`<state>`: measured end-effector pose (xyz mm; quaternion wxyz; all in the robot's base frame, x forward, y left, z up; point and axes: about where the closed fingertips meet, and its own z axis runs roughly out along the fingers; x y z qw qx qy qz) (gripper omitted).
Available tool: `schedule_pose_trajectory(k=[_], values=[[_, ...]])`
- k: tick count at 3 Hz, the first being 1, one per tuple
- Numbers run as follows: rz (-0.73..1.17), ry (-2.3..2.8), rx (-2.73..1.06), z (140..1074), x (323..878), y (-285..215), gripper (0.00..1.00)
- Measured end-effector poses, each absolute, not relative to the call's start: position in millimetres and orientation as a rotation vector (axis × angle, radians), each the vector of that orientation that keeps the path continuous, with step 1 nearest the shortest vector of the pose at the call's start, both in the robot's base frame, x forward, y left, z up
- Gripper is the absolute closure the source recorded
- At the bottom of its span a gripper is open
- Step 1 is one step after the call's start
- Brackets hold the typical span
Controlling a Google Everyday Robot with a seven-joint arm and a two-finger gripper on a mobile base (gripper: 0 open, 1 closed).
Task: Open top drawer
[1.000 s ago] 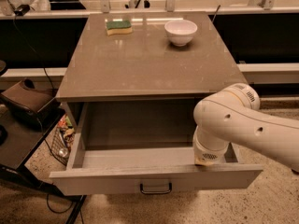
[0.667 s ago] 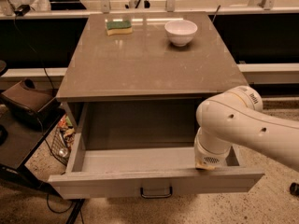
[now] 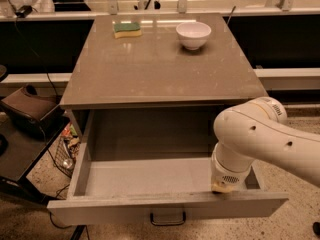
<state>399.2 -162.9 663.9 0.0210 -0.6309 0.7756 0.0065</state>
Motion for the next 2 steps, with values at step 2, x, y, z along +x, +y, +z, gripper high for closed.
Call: schedule_pose_trajectory(k=[2], values=[[0.018, 2.404, -1.957, 664.3, 399.7, -163.2, 0.35]])
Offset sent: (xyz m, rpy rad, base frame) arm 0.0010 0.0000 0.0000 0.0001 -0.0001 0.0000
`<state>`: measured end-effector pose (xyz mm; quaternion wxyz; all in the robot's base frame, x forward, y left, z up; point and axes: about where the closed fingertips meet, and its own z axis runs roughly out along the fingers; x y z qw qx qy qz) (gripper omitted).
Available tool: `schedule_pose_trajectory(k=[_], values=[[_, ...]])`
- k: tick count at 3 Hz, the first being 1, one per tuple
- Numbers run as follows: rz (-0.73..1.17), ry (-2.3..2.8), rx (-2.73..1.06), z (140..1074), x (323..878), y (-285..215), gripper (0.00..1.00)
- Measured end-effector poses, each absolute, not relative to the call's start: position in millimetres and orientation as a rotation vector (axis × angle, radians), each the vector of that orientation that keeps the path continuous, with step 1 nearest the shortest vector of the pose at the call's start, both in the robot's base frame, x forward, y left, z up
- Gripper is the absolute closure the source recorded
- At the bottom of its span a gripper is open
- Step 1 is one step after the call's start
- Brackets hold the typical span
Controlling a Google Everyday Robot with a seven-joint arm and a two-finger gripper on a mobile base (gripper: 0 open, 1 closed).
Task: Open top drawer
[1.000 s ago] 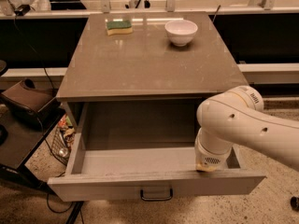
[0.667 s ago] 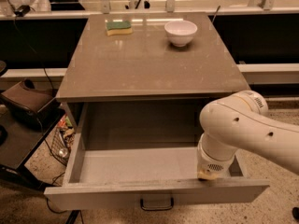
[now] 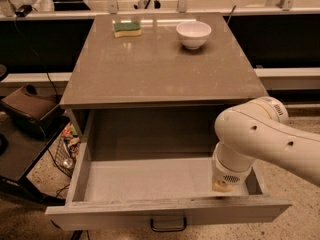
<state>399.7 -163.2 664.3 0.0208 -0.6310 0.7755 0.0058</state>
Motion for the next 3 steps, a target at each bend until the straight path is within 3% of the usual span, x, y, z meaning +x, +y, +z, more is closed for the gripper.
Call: schedule_pose_trajectory(k=[1, 3], values=[[0.015, 2.404, -1.958, 664.8, 398.9, -163.5, 0.04], [0.014, 2.404, -1.958, 664.9, 398.8, -163.6, 0.0]])
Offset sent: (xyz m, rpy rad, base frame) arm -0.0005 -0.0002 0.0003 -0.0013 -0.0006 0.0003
